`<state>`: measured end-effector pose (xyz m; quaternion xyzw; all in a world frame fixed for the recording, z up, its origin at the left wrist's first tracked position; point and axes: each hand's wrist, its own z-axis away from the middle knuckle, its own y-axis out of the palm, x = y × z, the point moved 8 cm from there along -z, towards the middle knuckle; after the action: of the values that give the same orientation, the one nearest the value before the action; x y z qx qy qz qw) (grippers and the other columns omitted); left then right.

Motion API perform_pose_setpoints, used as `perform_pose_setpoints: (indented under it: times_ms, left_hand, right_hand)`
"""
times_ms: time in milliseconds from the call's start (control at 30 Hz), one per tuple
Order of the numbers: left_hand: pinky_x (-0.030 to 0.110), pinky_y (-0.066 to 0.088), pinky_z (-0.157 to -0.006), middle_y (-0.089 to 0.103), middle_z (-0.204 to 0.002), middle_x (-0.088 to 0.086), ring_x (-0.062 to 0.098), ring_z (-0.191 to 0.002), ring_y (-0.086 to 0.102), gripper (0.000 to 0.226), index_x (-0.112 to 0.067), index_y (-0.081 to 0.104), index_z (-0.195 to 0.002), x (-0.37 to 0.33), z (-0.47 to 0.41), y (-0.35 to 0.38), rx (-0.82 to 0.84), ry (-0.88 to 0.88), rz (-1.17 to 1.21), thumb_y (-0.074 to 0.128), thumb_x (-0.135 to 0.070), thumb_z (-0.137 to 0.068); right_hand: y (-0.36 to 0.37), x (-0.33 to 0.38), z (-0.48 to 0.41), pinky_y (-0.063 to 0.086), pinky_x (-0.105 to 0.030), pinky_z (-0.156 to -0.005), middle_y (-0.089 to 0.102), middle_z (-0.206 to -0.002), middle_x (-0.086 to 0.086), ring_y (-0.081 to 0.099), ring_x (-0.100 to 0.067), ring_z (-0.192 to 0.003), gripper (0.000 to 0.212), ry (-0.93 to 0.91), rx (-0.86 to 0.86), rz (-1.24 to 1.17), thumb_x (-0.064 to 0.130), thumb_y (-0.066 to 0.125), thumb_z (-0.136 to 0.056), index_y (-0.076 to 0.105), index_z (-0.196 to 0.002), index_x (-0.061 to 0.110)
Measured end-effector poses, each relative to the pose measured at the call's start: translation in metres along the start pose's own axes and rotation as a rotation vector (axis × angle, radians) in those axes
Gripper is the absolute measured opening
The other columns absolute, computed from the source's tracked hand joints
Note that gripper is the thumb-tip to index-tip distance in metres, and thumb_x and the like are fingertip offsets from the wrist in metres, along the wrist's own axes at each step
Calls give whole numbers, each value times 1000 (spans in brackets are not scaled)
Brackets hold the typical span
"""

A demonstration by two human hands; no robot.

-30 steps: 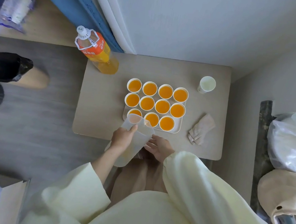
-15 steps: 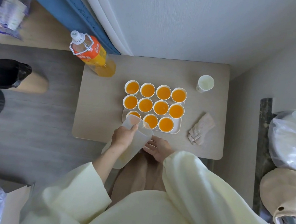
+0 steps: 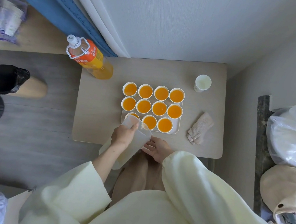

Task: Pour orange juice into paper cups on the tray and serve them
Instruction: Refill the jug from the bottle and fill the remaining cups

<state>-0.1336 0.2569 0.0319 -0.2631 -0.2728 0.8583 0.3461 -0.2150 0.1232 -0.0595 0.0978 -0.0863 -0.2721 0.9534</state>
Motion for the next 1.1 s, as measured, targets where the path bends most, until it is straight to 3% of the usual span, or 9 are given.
perform_pose_setpoints:
  times_ms: [100,267,433,667,767,933,1100]
  left_hand:
    - [32,43,-78,63,-116,13,24,-95,56,57,-5,60,-115,-3,0,-1,-9,8,-22,45,-56,-94]
    - [32,44,-77,63,-115,13,27,-101,59,56,-6,60,-114,-7,-1,-3,-13,10,-46,45,-56,-95]
    - [33,47,-79,63,-116,11,26,-101,60,55,-8,60,-115,-9,-2,-2,-6,13,-55,45,-57,-94]
    - [31,46,-76,64,-113,11,21,-92,57,54,-8,60,-113,-16,-1,-3,-10,22,-70,46,-57,-94]
    - [32,47,-78,65,-113,11,25,-99,60,53,-9,60,-111,-19,-1,-3,-11,36,-77,45,-57,-94]
    - [30,43,-73,64,-112,11,22,-92,56,52,-8,60,-109,-25,0,-4,-14,40,-89,45,-56,-95]
    - [31,45,-76,64,-112,11,24,-97,59,48,-11,58,-106,-22,0,-3,-19,36,-71,46,-56,-94]
  right_hand:
    - [2,0,1,59,-39,-81,65,-113,-14,65,-29,-103,29,2,17,-15,16,57,-97,57,-125,7]
    - [3,2,3,60,-38,-78,65,-113,-13,65,-29,-102,30,8,33,-23,18,58,-96,57,-125,9]
    - [4,3,3,58,-40,-85,63,-119,-13,64,-30,-106,32,14,37,-22,18,60,-95,56,-127,10]
    - [3,4,3,59,-39,-81,64,-117,-14,64,-29,-105,32,14,58,-35,17,59,-96,56,-126,8]
    - [2,4,3,60,-38,-78,63,-118,-16,65,-29,-105,32,10,70,-46,17,56,-97,56,-127,5]
    - [2,5,1,54,-41,-92,62,-123,-14,62,-29,-110,34,4,72,-25,20,56,-98,54,-129,8]
    - [2,5,0,55,-40,-92,62,-122,-14,62,-28,-109,34,3,71,-27,20,55,-98,54,-130,6]
